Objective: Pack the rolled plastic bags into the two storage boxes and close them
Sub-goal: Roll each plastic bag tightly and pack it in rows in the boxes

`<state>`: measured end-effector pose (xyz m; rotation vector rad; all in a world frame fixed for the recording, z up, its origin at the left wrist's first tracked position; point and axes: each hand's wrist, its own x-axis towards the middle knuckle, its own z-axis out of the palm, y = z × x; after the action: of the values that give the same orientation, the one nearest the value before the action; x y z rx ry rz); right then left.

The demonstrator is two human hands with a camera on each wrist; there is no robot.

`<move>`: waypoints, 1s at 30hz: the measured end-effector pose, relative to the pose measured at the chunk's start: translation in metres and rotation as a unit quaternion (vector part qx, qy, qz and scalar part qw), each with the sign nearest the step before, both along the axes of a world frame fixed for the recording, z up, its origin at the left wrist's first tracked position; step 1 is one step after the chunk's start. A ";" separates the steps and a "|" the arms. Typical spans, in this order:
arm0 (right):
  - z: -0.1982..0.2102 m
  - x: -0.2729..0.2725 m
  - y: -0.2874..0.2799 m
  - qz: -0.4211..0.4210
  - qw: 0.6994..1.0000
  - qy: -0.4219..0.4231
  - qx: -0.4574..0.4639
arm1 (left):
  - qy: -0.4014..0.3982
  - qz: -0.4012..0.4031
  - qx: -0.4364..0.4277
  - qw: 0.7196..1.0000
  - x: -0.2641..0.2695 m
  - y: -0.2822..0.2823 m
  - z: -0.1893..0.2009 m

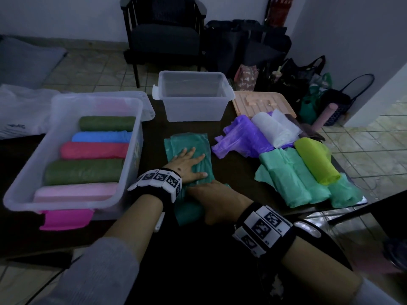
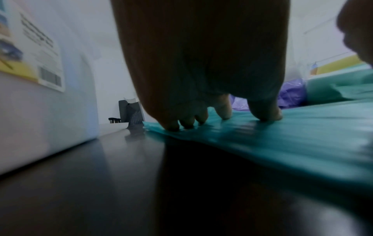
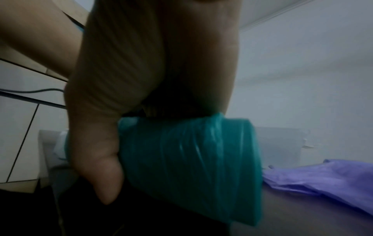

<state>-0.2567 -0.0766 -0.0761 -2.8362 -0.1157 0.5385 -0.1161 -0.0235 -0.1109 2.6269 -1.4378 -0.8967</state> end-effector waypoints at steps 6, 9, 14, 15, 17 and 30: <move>-0.007 -0.008 -0.003 -0.046 0.998 -0.036 0.006 | 0.007 0.010 -0.005 1.000 -0.001 0.000 0.000; -0.008 -0.008 -0.006 -0.055 0.998 -0.030 0.006 | 0.013 0.018 -0.008 1.000 -0.002 0.000 0.003; -0.005 -0.001 -0.013 -0.076 0.994 -0.003 0.074 | 0.033 0.071 -0.061 0.995 0.000 0.005 0.019; -0.004 0.001 -0.015 -0.072 0.995 -0.001 0.068 | 0.018 0.090 -0.080 0.993 -0.003 0.007 0.022; 0.000 0.004 -0.018 -0.071 0.995 -0.003 0.064 | -0.021 0.132 -0.129 0.983 -0.014 0.013 0.030; -0.004 0.015 -0.036 -0.098 0.991 0.001 0.093 | 0.078 0.141 -0.075 0.984 -0.046 0.052 0.056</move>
<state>-0.2413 -0.1122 -0.0797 -2.6280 0.1062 0.4607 -0.1621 0.0281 -0.0552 2.5002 -1.0211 -0.8976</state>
